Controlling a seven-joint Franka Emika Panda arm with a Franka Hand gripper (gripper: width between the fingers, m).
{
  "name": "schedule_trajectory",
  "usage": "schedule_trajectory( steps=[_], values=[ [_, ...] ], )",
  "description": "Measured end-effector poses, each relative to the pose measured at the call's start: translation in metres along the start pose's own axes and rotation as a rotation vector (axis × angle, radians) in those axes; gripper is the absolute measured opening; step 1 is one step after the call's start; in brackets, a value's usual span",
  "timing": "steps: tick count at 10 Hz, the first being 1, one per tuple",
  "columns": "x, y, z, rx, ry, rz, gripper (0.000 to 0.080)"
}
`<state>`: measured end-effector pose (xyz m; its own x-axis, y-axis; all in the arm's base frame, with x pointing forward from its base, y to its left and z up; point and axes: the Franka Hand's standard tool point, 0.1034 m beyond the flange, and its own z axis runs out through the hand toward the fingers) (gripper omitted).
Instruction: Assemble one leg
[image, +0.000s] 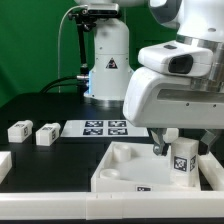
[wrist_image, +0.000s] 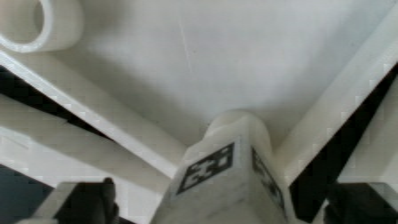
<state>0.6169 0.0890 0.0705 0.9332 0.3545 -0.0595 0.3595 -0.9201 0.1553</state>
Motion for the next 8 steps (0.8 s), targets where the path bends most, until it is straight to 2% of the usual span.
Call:
schedule_trajectory(
  steps=[1, 2, 8],
  values=[
    [0.0001, -0.0008, 0.0004, 0.0, 0.002, -0.001, 0.0637],
    [0.0002, -0.0012, 0.0008, 0.001, 0.004, -0.001, 0.0646],
    [-0.0001, -0.0007, 0.0012, 0.001, 0.003, 0.0, 0.0649]
  ],
)
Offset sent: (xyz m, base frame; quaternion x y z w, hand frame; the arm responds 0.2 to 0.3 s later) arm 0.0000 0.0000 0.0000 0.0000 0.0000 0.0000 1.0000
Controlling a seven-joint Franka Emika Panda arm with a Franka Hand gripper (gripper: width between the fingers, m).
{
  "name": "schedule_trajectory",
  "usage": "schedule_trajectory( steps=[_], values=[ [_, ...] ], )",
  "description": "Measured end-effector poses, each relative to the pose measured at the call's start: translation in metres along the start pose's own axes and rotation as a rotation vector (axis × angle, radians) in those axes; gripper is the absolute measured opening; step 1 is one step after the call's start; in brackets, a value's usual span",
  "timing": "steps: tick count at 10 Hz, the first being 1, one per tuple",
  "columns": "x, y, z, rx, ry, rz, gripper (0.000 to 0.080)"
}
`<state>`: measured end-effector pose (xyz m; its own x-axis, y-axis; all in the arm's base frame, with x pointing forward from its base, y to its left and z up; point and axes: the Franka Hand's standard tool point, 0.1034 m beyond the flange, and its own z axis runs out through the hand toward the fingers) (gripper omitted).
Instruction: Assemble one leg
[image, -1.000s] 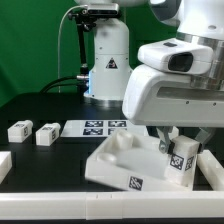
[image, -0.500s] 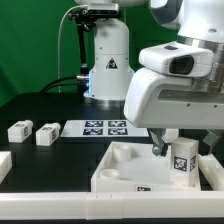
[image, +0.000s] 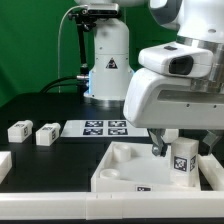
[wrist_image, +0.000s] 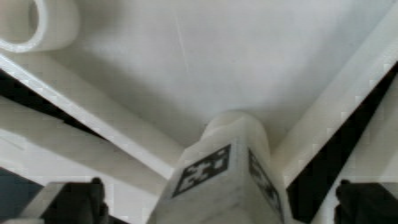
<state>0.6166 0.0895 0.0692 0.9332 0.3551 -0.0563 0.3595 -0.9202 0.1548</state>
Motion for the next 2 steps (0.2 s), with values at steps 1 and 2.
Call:
schedule_trajectory(
  steps=[1, 2],
  values=[
    [0.0, 0.0, 0.0, 0.0, 0.0, 0.0, 0.0649],
    [0.0, 0.0, 0.0001, 0.0, 0.0, 0.0, 0.0649]
  ],
)
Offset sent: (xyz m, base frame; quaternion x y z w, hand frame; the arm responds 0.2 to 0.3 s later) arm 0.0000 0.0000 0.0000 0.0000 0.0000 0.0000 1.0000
